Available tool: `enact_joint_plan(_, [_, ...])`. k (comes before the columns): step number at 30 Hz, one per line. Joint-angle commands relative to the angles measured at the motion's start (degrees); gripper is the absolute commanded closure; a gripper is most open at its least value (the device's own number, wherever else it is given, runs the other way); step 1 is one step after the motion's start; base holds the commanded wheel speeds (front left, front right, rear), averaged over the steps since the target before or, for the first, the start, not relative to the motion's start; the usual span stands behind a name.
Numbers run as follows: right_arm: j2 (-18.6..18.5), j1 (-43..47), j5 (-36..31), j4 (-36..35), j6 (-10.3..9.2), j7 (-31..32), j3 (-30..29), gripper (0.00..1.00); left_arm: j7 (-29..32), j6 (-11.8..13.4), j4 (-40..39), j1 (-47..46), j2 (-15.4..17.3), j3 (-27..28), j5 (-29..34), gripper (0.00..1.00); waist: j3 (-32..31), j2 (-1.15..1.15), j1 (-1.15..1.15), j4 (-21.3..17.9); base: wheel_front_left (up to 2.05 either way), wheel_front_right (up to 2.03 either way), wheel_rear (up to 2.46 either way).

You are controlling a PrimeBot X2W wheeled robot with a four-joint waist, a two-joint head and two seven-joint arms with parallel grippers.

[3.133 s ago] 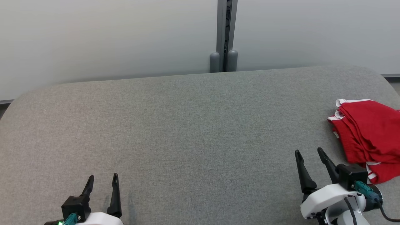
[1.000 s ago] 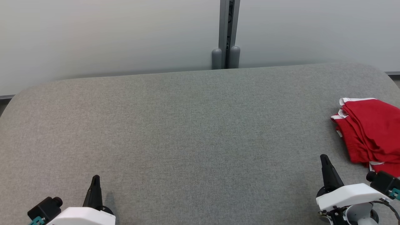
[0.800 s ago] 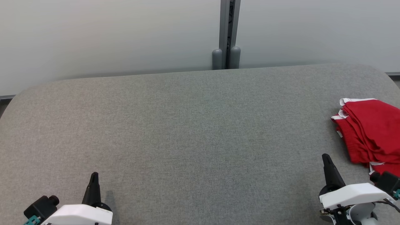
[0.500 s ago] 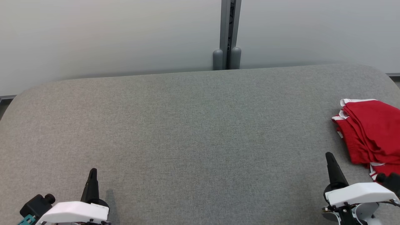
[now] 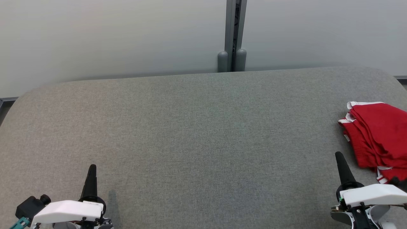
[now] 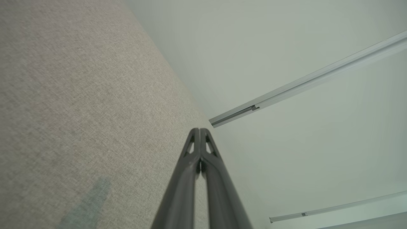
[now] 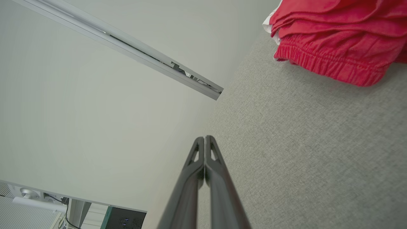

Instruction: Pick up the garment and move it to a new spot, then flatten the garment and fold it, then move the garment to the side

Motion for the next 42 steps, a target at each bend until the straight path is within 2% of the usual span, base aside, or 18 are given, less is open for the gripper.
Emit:
enact_joint_plan(1, [-0.5, 0.0, 1.8, -1.2, 0.02, 0.5, -0.4, 1.00, 0.4, -0.4, -0.9, -1.5, 0.4, 0.4, -1.6, 1.00, 0.0, 0.00, 0.00, 0.0, 0.00, 0.00, 0.00])
enact_joint_plan(23, [-0.7, 0.6, 14.2, -3.7, 0.02, 3.8, -2.2, 1.00, 3.6, -1.7, -2.9, -2.5, 0.5, 1.6, -13.9, 1.00, -0.4, 0.00, 0.00, 0.4, 0.00, 0.00, 0.00])
enact_joint_plan(42, [-0.8, 1.1, 22.4, -5.3, 0.02, 5.9, -3.5, 1.00, 5.8, -2.6, -4.1, -2.9, 0.6, 2.3, -21.8, 1.00, -0.7, 0.00, 0.00, 0.7, 0.00, 0.00, 0.00])
